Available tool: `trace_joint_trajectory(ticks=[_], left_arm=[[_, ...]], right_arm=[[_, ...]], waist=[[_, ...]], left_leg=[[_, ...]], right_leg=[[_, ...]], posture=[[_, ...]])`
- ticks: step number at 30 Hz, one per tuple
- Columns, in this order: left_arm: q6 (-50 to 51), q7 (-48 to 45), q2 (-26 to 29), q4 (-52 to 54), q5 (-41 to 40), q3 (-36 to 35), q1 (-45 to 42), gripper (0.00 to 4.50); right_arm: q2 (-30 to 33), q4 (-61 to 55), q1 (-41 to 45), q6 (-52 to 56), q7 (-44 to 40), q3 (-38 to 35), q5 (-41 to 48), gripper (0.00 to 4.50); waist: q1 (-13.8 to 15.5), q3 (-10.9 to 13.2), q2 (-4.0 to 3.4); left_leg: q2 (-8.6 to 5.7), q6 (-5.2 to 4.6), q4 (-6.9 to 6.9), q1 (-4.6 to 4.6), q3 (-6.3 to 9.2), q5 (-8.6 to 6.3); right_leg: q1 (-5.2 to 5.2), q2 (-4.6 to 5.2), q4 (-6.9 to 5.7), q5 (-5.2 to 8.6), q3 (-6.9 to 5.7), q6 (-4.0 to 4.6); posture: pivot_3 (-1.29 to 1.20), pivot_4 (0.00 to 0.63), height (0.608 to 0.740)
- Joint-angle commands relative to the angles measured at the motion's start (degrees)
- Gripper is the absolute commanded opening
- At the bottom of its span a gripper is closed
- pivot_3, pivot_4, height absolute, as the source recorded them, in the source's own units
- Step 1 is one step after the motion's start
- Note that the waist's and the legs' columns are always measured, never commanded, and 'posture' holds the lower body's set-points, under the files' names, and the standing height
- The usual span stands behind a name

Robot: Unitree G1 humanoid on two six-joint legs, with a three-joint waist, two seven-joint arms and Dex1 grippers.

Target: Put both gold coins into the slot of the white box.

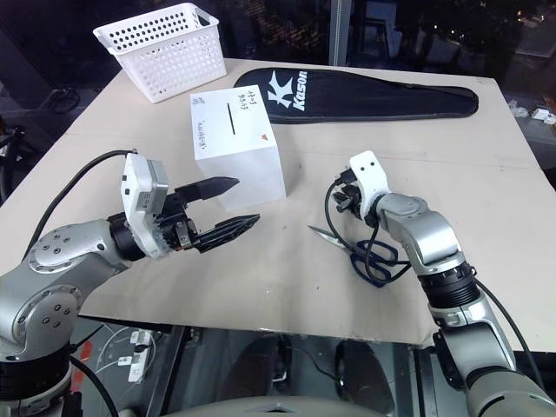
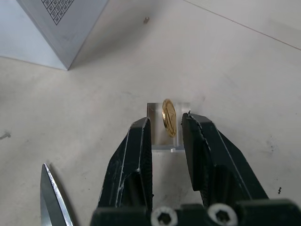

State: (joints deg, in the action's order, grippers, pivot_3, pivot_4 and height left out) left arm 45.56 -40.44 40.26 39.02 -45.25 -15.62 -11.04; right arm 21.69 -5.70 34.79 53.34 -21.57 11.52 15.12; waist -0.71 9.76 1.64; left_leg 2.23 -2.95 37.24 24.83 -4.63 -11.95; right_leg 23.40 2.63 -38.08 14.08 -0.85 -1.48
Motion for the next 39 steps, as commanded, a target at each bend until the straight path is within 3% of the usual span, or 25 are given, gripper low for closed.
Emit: trace_joint_trajectory(ticks=[1, 4, 8, 18, 22, 25, 27, 31, 35, 39], left_arm=[[-1.4, 0.5, 0.7, 1.9, -1.2, -0.3, -0.2, 4.18], [-1.4, 0.7, 0.8, 1.9, -1.3, -0.4, -0.1, 4.18], [-1.3, 1.0, 0.8, 2.0, -1.5, -0.4, 0.1, 4.18], [1.1, 4.0, -0.4, 0.6, -6.9, -0.9, -1.4, 4.18], [4.3, 4.0, -1.5, -3.1, -14.9, 0.1, -4.5, 4.18], [5.1, 4.9, -2.2, -5.2, -17.5, 0.9, -6.8, 3.27], [5.7, 6.5, -3.5, -7.3, -19.1, 1.7, -9.4, 2.29], [6.7, 6.9, -4.9, -10.4, -22.0, 3.1, -13.4, 2.29], [7.7, 5.3, -4.5, -11.1, -23.6, 4.6, -15.2, 0.67], [8.6, 4.3, -3.9, -11.0, -25.3, 5.1, -15.5, 0.67]], right_arm=[[-0.4, -0.5, 1.4, -1.5, -0.6, -0.3, -1.0, 1.17], [-0.9, 0.0, 1.5, -1.5, -0.9, -0.6, -1.5, 1.17], [-1.2, 1.1, 1.7, -1.8, -1.0, -1.0, -2.2, 0.03], [0.3, 0.2, 1.4, -2.7, -3.1, -2.8, -2.5, 0.03], [4.0, -10.8, -1.0, -0.7, -15.2, -12.7, 12.0, 0.03], [5.7, -15.7, -1.7, 4.4, -19.0, -16.6, 20.5, 0.00], [7.4, -18.9, -2.0, 7.5, -21.1, -18.1, 25.8, 0.00], [7.9, -21.7, -0.8, 10.6, -20.1, -19.6, 32.3, 0.00], [7.1, -23.4, 0.4, 12.0, -17.5, -20.0, 36.9, 0.00], [7.3, -25.5, -0.2, 12.4, -15.9, -20.7, 41.5, 0.00]], waist=[[0.0, 0.0, 0.00], [0.0, 0.0, 0.00], [0.0, 0.0, 0.00], [0.0, 0.0, 0.00], [0.6, 0.0, -0.05], [0.2, 0.0, -0.05], [0.1, 0.0, -0.05], [-0.2, 0.0, -0.05], [0.0, 0.0, -0.05], [0.0, 0.0, -0.05]], left_leg=[[0.00, 0.00, 0.00, 0.00, 0.00, 0.00], [0.00, 0.00, -0.01, 0.00, 0.00, 0.00], [0.00, 0.00, -0.01, 0.00, -0.01, 0.00], [0.00, 0.00, -0.02, 0.01, -0.01, 0.00], [-0.02, -0.03, -0.02, 0.07, 0.03, -0.02], [0.01, -0.07, -0.03, 0.04, 0.02, -0.04], [0.03, -0.08, -0.05, 0.01, 0.04, -0.05], [0.03, -0.10, -0.05, -0.03, 0.02, -0.05], [0.01, -0.10, -0.04, -0.01, 0.02, -0.05], [0.01, -0.09, -0.05, 0.01, 0.02, -0.05]], right_leg=[[0.00, 0.00, 0.00, 0.00, 0.00, 0.00], [0.01, 0.00, 0.00, 0.00, -0.01, 0.00], [0.01, 0.00, 0.00, 0.00, -0.01, 0.00], [0.03, 0.01, 0.00, 0.00, -0.01, 0.00], [0.02, 0.03, 0.04, 0.00, -0.04, -0.01], [0.02, 0.01, 0.05, 0.00, -0.06, -0.02], [0.00, 0.02, 0.04, 0.00, -0.05, -0.01], [-0.01, -0.03, 0.01, 0.00, -0.02, -0.01], [-0.01, -0.02, 0.02, 0.00, -0.02, -0.01], [-0.01, -0.01, 0.04, 0.00, -0.01, -0.01]], posture=[[0.00, 0.150, 0.740], [0.00, 0.150, 0.740], [0.00, 0.150, 0.740], [0.00, 0.150, 0.740], [0.00, 0.150, 0.740], [0.00, 0.150, 0.740], [0.00, 0.150, 0.740], [0.00, 0.150, 0.740], [0.00, 0.150, 0.740], [0.00, 0.150, 0.740]])
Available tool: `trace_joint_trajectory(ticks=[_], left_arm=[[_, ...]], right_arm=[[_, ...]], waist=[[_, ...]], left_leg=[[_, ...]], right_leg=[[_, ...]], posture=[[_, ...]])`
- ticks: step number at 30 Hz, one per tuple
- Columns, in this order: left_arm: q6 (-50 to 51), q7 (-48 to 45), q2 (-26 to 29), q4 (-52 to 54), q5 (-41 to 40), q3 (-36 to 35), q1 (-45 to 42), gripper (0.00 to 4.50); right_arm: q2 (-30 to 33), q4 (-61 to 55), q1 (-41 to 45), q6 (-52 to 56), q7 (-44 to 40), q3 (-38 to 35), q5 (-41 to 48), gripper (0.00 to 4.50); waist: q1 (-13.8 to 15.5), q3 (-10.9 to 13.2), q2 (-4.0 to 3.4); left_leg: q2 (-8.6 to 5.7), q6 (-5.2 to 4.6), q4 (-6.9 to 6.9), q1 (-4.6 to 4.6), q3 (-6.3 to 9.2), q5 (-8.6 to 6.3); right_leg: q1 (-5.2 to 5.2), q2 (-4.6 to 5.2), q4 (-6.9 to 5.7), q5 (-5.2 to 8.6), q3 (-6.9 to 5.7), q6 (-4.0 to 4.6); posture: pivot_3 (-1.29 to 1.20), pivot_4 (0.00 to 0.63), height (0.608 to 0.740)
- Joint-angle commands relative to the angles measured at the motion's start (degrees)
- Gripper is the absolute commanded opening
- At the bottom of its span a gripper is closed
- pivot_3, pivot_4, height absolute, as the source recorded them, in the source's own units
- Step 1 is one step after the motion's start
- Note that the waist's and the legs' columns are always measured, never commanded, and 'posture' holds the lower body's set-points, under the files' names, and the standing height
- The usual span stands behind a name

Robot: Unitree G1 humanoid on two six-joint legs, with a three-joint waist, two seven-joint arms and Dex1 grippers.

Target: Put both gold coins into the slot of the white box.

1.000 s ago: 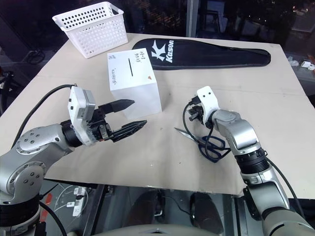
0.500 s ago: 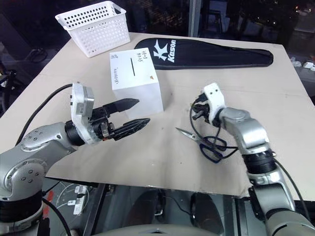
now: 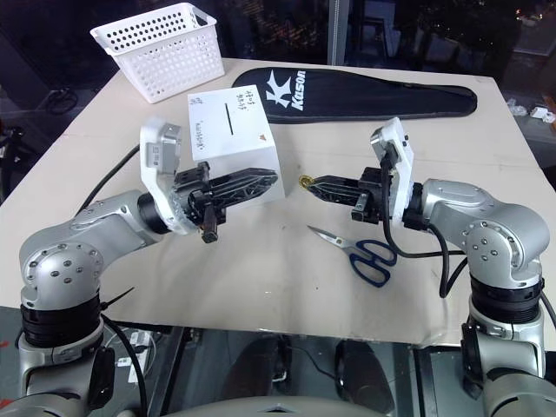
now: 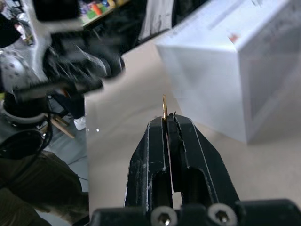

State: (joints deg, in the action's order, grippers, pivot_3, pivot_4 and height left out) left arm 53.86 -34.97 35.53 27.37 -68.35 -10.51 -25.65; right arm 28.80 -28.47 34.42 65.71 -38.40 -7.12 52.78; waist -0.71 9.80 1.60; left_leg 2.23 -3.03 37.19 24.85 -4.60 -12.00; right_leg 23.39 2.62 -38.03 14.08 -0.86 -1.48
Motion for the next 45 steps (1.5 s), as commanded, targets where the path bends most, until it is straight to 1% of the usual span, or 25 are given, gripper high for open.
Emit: trace_joint_trajectory(ticks=[1, 9, 15, 20, 25, 30, 31, 33, 40, 44, 45], left_arm=[[0.4, -1.2, 0.8, 0.7, -2.2, 0.1, -1.0, 0.67], [0.9, -1.0, 1.4, 1.1, -3.0, 0.5, -0.8, 0.67], [1.8, -0.8, 1.9, 1.7, -5.6, 0.6, -0.6, 0.67], [2.4, -0.4, 2.5, 2.2, -8.4, 0.2, 0.2, 0.67], [2.1, -0.6, 3.0, 2.2, -8.3, 0.6, 0.5, 0.67], [1.9, -0.5, 2.8, 1.8, -8.6, 0.8, 0.4, 0.67], [1.8, -0.5, 2.8, 1.8, -8.6, 0.8, 0.3, 0.25], [1.8, -0.6, 2.6, 1.8, -8.7, 0.9, 0.3, 0.05], [1.3, 0.1, 2.0, 2.7, -9.4, 1.1, 0.6, 0.05], [0.2, 3.2, 1.3, 3.4, -10.0, 0.1, 1.2, 0.05], [-0.3, 4.5, 0.9, 3.8, -10.2, -0.3, 1.3, 0.00]], right_arm=[[0.6, -3.2, -0.2, 0.0, 0.9, -2.2, 4.9, 0.00], [1.7, -4.5, -0.9, -1.1, 2.9, -2.1, 12.2, 0.00], [1.1, -3.7, 0.2, -2.2, 4.6, 0.1, 12.4, 0.00], [1.7, -3.3, -0.1, -3.4, 4.4, 0.9, 12.2, 0.00], [2.9, -3.6, -1.2, -4.3, 2.8, 0.9, 13.2, 0.00], [3.4, -3.6, -1.0, -4.7, 3.0, 1.2, 14.2, 0.00], [3.5, -3.6, -0.9, -4.6, 3.1, 1.2, 14.4, 0.00], [3.6, -3.7, -0.7, -4.4, 3.4, 1.3, 15.1, 0.00], [3.2, -4.8, -0.5, -3.7, 6.1, 2.2, 19.2, 0.00], [3.7, -4.4, -1.1, -5.6, 5.6, 1.8, 17.4, 0.00], [4.4, -4.2, -1.5, -6.0, 5.1, 1.5, 16.8, 0.61]], waist=[[0.0, 0.0, 0.00], [0.0, 0.0, 0.00], [0.0, 0.0, 0.00], [0.0, 0.0, 0.00], [0.1, 0.0, 0.00], [0.1, 0.0, 0.00], [0.1, 0.0, 0.00], [0.1, 0.0, 0.00], [0.1, 0.0, 0.00], [0.1, 0.0, 0.00], [0.1, 0.0, 0.00]], left_leg=[[0.00, 0.00, 0.00, 0.00, 0.01, 0.00], [0.00, -0.01, 0.00, 0.00, 0.01, 0.00], [0.00, -0.01, 0.00, 0.00, 0.01, 0.00], [0.00, -0.01, 0.00, 0.00, 0.02, 0.00], [0.00, -0.01, 0.00, 0.00, 0.01, 0.00], [0.00, -0.01, 0.00, 0.00, 0.02, 0.00], [0.00, -0.01, 0.00, 0.00, 0.02, 0.00], [0.00, -0.01, 0.00, 0.00, 0.01, 0.00], [0.01, -0.01, 0.00, 0.01, 0.02, -0.01], [0.01, -0.01, 0.00, 0.01, 0.02, -0.01], [0.01, -0.01, 0.00, 0.01, 0.02, -0.01]], right_leg=[[0.00, 0.00, 0.00, 0.00, 0.01, 0.00], [0.00, 0.02, 0.00, 0.00, 0.04, 0.00], [0.00, 0.02, 0.01, 0.00, 0.04, 0.00], [0.00, 0.03, 0.01, 0.00, 0.05, 0.00], [0.00, 0.03, 0.02, 0.00, 0.05, 0.00], [0.00, 0.04, 0.02, 0.00, 0.05, 0.01], [0.00, 0.04, 0.02, 0.01, 0.05, 0.01], [0.00, 0.04, 0.02, 0.01, 0.05, 0.01], [0.00, 0.06, 0.03, 0.01, 0.06, 0.01], [0.00, 0.12, 0.03, 0.01, 0.07, 0.01], [0.00, 0.13, 0.03, 0.01, 0.08, 0.01]], posture=[[0.00, 0.150, 0.740], [0.00, 0.150, 0.740], [0.00, 0.150, 0.740], [0.00, 0.150, 0.740], [0.00, 0.150, 0.740], [0.00, 0.150, 0.740], [0.00, 0.150, 0.740], [0.00, 0.150, 0.740], [0.00, 0.150, 0.740], [0.00, 0.150, 0.740], [0.00, 0.150, 0.740]])
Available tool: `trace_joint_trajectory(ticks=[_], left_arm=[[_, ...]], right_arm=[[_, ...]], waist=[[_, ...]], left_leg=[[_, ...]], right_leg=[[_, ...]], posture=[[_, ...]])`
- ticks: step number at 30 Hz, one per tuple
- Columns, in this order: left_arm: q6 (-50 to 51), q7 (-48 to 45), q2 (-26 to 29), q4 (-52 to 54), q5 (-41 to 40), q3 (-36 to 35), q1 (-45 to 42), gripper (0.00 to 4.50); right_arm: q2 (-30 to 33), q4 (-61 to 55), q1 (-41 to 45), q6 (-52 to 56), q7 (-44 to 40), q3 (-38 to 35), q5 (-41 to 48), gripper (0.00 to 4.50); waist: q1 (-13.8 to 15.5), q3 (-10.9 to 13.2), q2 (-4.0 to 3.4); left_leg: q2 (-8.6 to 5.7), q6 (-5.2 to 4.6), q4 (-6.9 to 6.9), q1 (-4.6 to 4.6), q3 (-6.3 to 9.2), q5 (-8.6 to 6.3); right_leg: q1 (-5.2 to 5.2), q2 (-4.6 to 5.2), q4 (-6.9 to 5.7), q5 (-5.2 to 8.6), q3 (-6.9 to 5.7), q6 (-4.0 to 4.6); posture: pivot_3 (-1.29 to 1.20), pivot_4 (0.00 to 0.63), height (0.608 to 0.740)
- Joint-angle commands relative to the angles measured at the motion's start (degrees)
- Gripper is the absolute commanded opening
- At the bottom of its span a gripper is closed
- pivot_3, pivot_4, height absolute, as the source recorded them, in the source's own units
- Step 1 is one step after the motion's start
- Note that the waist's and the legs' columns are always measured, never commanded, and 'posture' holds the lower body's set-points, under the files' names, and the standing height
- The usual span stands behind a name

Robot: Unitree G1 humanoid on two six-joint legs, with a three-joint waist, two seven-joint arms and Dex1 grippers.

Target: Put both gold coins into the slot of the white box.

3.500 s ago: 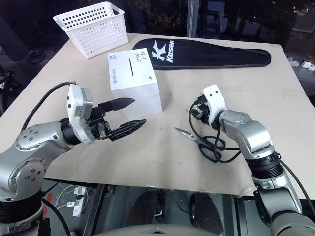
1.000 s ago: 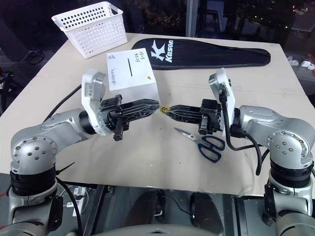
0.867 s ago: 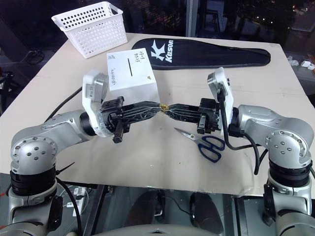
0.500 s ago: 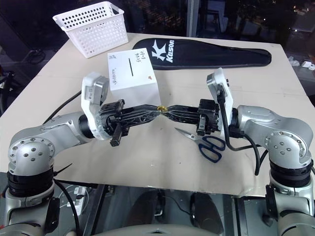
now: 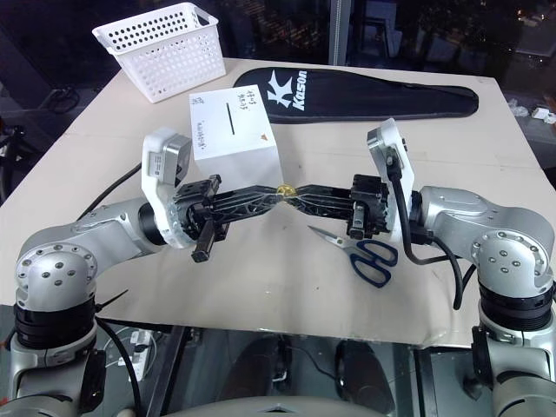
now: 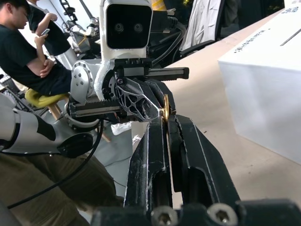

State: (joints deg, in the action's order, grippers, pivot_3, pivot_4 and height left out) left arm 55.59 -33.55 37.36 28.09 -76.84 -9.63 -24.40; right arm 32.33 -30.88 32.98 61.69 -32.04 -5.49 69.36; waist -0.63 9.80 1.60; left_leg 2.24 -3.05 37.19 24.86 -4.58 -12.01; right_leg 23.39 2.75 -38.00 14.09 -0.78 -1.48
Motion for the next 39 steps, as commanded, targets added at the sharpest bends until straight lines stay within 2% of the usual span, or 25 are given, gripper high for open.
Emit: trace_joint_trajectory(ticks=[1, 5, 9, 14, 17, 18, 24, 27, 32, 39], left_arm=[[-2.5, 4.6, -1.4, 3.5, -1.9, -1.5, 0.1, 0.00], [-5.6, 12.6, -3.9, 5.0, -1.2, -2.5, -0.3, 0.00], [-10.3, 24.9, -9.3, 6.8, 5.3, -1.4, -4.0, 0.00], [-13.4, 38.3, -12.7, 5.5, 26.0, 4.7, -11.6, 0.00], [-11.3, 52.3, -13.1, 4.8, 44.7, 10.9, -16.1, 0.00], [-10.0, 55.1, -13.6, 4.6, 48.4, 12.3, -16.9, 0.00], [-2.4, 60.7, -19.0, 1.9, 60.1, 16.6, -18.8, 0.00], [0.7, 60.8, -21.9, -1.3, 63.2, 16.3, -20.4, 0.00], [0.3, 60.3, -26.2, -6.1, 68.8, 16.8, -23.4, 0.00], [5.0, 62.0, -31.9, -9.7, 76.1, 15.4, -26.3, 0.00]], right_arm=[[1.6, -1.6, -0.4, -2.4, -1.8, -0.4, -0.7, 0.96], [6.4, -0.9, -2.2, -5.4, -4.1, -1.1, -6.9, 2.88], [14.8, 0.3, -4.6, -12.3, -8.9, -5.2, -15.5, 4.43], [18.8, 1.7, -5.2, -15.9, -11.5, -9.9, -17.6, 4.43], [20.6, 0.8, -7.1, -19.4, -13.5, -12.6, -20.1, 4.43], [21.1, 0.5, -7.8, -20.7, -14.2, -13.4, -21.0, 4.43], [24.1, 2.6, -8.9, -23.9, -17.2, -15.6, -23.4, 4.43], [25.0, 4.1, -8.8, -25.2, -18.4, -15.6, -24.6, 4.43], [25.2, 5.2, -8.3, -26.4, -19.0, -15.2, -25.8, 4.43], [26.1, 5.7, -10.4, -27.9, -21.9, -19.5, -25.5, 4.43]], waist=[[0.1, 0.0, 0.00], [0.2, 0.0, 0.01], [1.0, 0.1, 0.06], [1.4, 0.1, 0.06], [1.5, 0.1, 0.08], [1.5, 0.1, 0.09], [1.5, 0.1, 0.10], [1.5, 0.1, 0.10], [1.5, 0.1, 0.11], [1.5, 0.1, 0.12]], left_leg=[[0.00, 0.00, 0.00, 0.01, 0.00, 0.00], [-0.02, 0.00, 0.00, 0.02, 0.01, 0.00], [-0.06, -0.01, 0.01, 0.03, 0.02, 0.00], [-0.07, 0.00, 0.02, 0.01, 0.02, 0.00], [-0.06, 0.00, 0.01, 0.02, 0.00, 0.00], [-0.06, 0.00, 0.01, 0.04, 0.01, 0.00], [-0.07, 0.07, 0.00, 0.06, 0.00, 0.05], [-0.06, 0.08, 0.00, 0.06, 0.04, 0.05], [-0.06, 0.08, 0.01, 0.04, 0.01, 0.05], [-0.07, 0.12, 0.01, 0.09, 0.04, 0.07]], right_leg=[[0.00, 0.02, 0.01, 0.00, 0.01, 0.00], [-0.01, 0.11, 0.02, 0.00, 0.00, 0.00], [-0.02, 0.11, 0.05, 0.00, -0.01, -0.01], [-0.04, -0.14, 0.06, -0.01, 0.03, -0.01], [-0.04, -0.16, 0.06, -0.01, 0.05, -0.02], [-0.04, -0.17, 0.07, 0.00, 0.07, -0.02], [-0.03, -0.15, 0.12, 0.00, 0.03, -0.04], [-0.03, -0.15, 0.11, 0.00, 0.01, -0.03], [-0.03, -0.15, 0.09, 0.00, 0.00, -0.03], [-0.03, -0.13, 0.10, 0.00, 0.00, -0.03]], posture=[[0.00, 0.150, 0.740], [0.00, 0.150, 0.740], [0.00, 0.150, 0.740], [0.00, 0.150, 0.740], [0.00, 0.150, 0.740], [0.00, 0.150, 0.740], [0.00, 0.150, 0.740], [0.00, 0.150, 0.740], [0.00, 0.150, 0.740], [0.00, 0.150, 0.740]])
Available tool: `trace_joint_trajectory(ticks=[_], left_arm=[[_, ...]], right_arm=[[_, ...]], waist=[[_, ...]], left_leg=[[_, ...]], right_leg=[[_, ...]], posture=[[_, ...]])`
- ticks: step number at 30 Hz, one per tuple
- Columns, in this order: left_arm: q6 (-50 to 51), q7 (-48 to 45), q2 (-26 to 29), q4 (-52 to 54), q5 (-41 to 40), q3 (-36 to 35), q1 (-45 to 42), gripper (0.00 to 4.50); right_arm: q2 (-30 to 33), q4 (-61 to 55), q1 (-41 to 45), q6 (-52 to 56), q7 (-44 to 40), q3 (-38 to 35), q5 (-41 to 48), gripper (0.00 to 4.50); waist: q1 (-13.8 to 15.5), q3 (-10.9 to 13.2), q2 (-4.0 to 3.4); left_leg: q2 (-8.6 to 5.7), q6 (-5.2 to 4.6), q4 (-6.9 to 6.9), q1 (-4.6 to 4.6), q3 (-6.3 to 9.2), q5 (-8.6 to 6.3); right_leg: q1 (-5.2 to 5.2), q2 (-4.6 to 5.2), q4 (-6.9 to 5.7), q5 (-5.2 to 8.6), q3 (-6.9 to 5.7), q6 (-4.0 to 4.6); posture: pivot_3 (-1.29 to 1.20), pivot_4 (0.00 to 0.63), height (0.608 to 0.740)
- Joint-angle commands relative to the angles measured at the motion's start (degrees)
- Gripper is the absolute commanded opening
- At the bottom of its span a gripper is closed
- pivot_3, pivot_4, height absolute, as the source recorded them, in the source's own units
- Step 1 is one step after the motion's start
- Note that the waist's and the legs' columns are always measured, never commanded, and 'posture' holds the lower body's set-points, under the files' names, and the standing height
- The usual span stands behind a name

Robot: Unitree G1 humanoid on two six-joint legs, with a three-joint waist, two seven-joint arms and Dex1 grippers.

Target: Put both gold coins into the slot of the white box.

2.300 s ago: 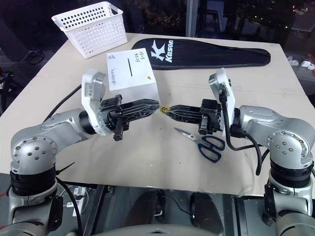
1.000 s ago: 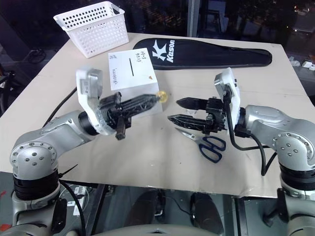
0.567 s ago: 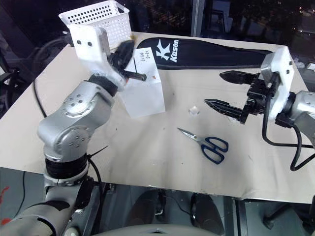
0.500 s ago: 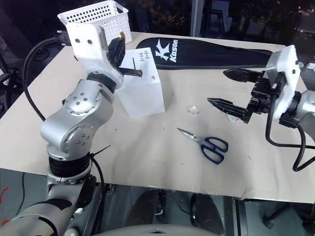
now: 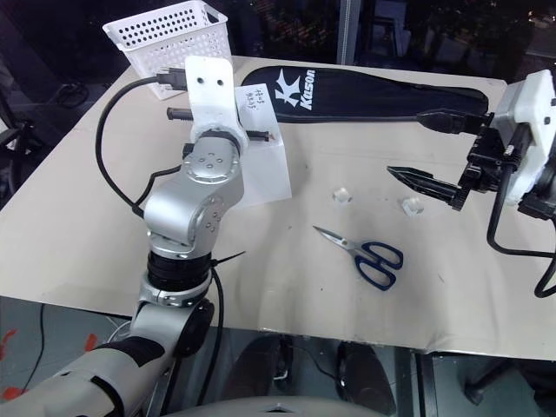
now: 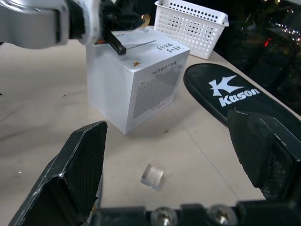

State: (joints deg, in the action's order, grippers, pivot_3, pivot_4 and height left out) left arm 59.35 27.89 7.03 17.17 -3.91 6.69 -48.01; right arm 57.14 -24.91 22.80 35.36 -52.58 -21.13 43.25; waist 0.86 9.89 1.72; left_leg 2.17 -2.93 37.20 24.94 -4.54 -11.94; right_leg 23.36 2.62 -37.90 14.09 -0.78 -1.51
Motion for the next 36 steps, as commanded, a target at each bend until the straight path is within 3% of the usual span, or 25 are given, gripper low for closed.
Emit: trace_joint_trajectory(ticks=[1, 24, 32, 36], left_arm=[[1.9, 0.5, -2.2, 1.1, 3.8, -1.2, -3.2, 0.00], [12.1, -3.8, -12.1, -1.9, 9.8, -7.4, -7.7, 0.00], [13.8, -3.7, -13.8, -2.6, 11.4, -9.0, -8.5, 0.00], [14.2, -4.1, -14.1, -2.8, 12.1, -9.4, -8.7, 0.00]], right_arm=[[1.5, 0.0, -0.5, -1.6, -1.7, -4.1, 0.5, 4.43], [1.9, 2.7, -1.0, -3.3, -3.2, -6.3, 0.0, 4.43], [2.6, 6.3, 1.2, -4.0, -4.9, -6.4, 0.3, 4.43], [3.2, 11.2, 5.6, -3.8, -7.3, -2.7, -0.4, 4.43]], waist=[[0.0, 0.0, 0.00], [0.0, 0.0, 0.01], [0.0, 0.0, 0.01], [-0.2, 0.0, 0.00]], left_leg=[[0.00, 0.00, 0.00, 0.00, 0.00, 0.00], [-0.02, 0.04, 0.02, 0.00, 0.02, 0.02], [-0.02, 0.02, 0.03, 0.00, 0.02, 0.01], [-0.02, 0.02, 0.03, -0.02, 0.00, 0.01]], right_leg=[[0.00, 0.00, 0.00, 0.00, 0.00, 0.00], [0.00, 0.01, -0.03, 0.00, -0.01, 0.00], [0.00, 0.01, -0.03, 0.00, -0.01, -0.01], [0.00, 0.00, -0.04, 0.00, -0.01, -0.01]], posture=[[0.00, 0.150, 0.740], [0.00, 0.150, 0.740], [0.00, 0.150, 0.740], [0.00, 0.150, 0.740]])
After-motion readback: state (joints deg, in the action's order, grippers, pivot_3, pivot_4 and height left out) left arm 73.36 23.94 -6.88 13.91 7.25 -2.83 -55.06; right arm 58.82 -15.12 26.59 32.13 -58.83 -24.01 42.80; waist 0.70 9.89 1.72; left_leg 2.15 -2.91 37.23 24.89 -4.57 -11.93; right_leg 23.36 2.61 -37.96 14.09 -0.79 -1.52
